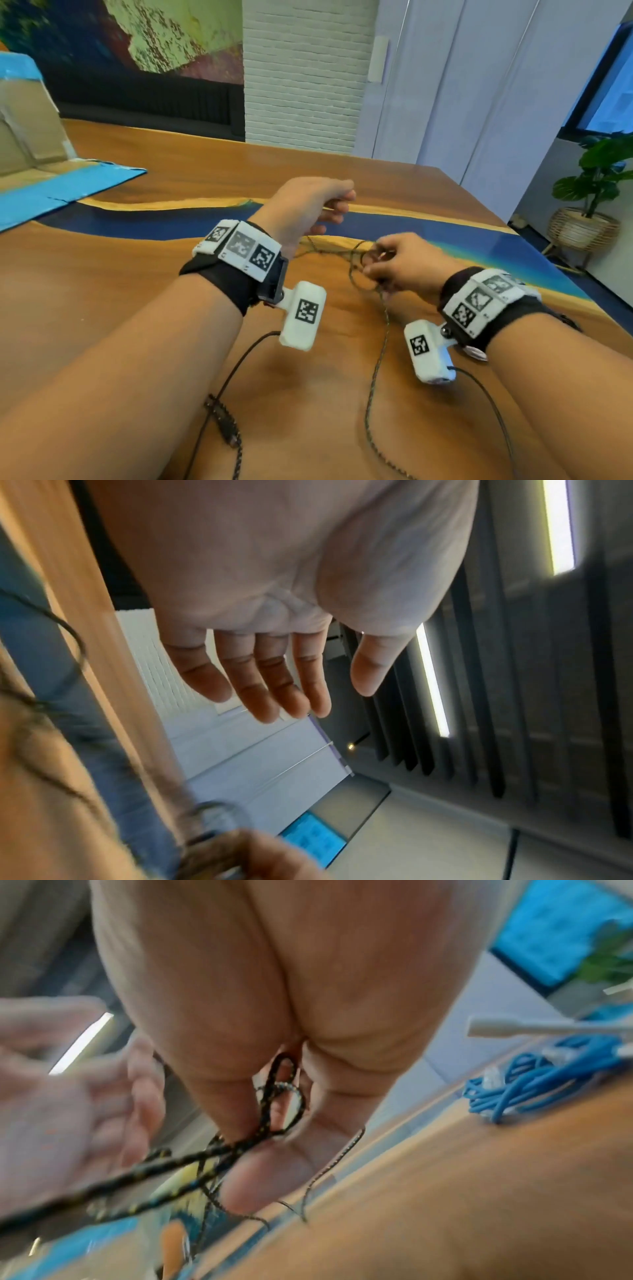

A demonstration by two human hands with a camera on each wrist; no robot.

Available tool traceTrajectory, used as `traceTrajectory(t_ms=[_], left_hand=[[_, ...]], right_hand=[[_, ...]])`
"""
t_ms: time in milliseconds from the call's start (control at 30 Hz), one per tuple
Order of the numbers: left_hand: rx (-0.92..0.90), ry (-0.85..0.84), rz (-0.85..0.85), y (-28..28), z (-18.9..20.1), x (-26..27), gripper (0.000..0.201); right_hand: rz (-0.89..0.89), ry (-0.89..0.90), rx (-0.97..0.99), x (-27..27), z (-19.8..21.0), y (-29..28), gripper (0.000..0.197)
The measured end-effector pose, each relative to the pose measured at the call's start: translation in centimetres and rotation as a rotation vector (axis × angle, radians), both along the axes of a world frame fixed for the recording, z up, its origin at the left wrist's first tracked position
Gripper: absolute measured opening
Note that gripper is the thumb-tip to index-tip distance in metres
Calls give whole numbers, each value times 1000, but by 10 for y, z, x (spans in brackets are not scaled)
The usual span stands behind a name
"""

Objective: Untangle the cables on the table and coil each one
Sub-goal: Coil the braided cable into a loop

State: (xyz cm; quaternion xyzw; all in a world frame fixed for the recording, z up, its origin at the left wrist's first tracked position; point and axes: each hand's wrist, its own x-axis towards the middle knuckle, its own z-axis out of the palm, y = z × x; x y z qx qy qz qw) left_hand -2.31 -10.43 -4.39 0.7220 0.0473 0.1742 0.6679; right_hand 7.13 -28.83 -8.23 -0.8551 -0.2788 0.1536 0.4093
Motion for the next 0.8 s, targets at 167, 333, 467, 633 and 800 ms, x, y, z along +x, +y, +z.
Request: traceTrajectory(t_ms=[167,333,467,633,800], left_hand=[[56,226,-63,26,-22,8,33],[-28,193,-114,19,-32,19,34],[-93,99,38,29,-41,21,13],[-257,56,-57,46,-42,-2,11],[-424,47,-136,75,-26,-21,1]], right_hand=[[-136,66,519,20,12,26,13],[34,68,550,7,18,54,12],[10,133,626,-6,12,53,20],[-173,371,729,-15,-17,42,9],[-243,518,792,-11,-32,23,15]])
